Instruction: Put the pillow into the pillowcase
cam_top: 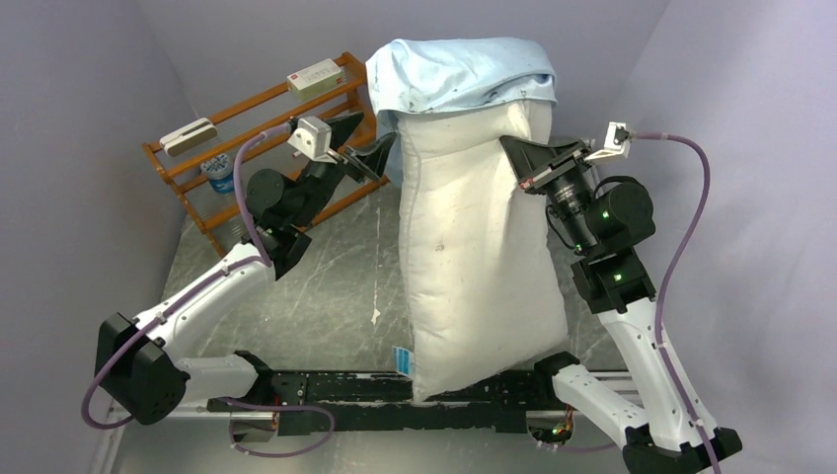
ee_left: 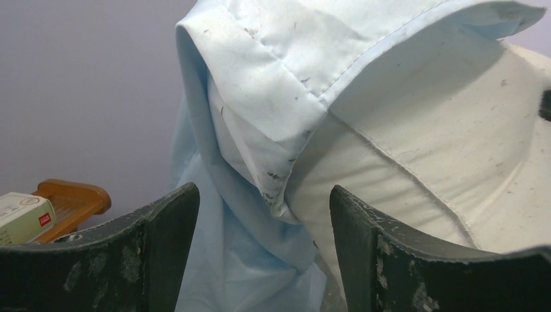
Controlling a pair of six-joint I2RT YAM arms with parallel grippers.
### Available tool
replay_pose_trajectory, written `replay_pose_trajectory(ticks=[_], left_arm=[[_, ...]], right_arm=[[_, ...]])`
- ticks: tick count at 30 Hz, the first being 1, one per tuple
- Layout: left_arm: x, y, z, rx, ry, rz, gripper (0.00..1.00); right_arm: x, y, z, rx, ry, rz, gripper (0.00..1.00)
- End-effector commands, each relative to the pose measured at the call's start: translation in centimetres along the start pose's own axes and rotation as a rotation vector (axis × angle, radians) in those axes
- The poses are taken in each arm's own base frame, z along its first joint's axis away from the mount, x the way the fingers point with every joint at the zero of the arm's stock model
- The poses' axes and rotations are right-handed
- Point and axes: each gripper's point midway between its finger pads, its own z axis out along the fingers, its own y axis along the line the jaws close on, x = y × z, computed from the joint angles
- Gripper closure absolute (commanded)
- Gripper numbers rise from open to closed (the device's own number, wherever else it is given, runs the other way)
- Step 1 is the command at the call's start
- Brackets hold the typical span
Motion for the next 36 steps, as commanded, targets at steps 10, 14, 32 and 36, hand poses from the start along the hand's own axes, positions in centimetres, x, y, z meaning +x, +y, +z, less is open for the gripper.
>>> replay_pose_trajectory(ticks=[10,14,32,36], left_arm=[[-1.5,2.3,2.0,-0.113,-0.081,0.058,0.28],[-1.9,2.0,2.6,-0.091,-0.097,0.055,0.31],[5.9,-7.7,-4.3,0.386,0.064,0.141,0.95],[9.0,-9.5,-6.1,0.483,0.154,0.169,0.95]], right_arm=[[-5.2,8.0,-1.6,-0.307,-0.158,0.066,1.00],[-4.7,8.1,-1.5,-0.326,-0.138,0.087,1.00],[-5.9,1.5,0.9,-0.206,-0.401,0.329,1.00],[-6.2,0.7,1.3,-0.175,-0.434,0.315,1.00]])
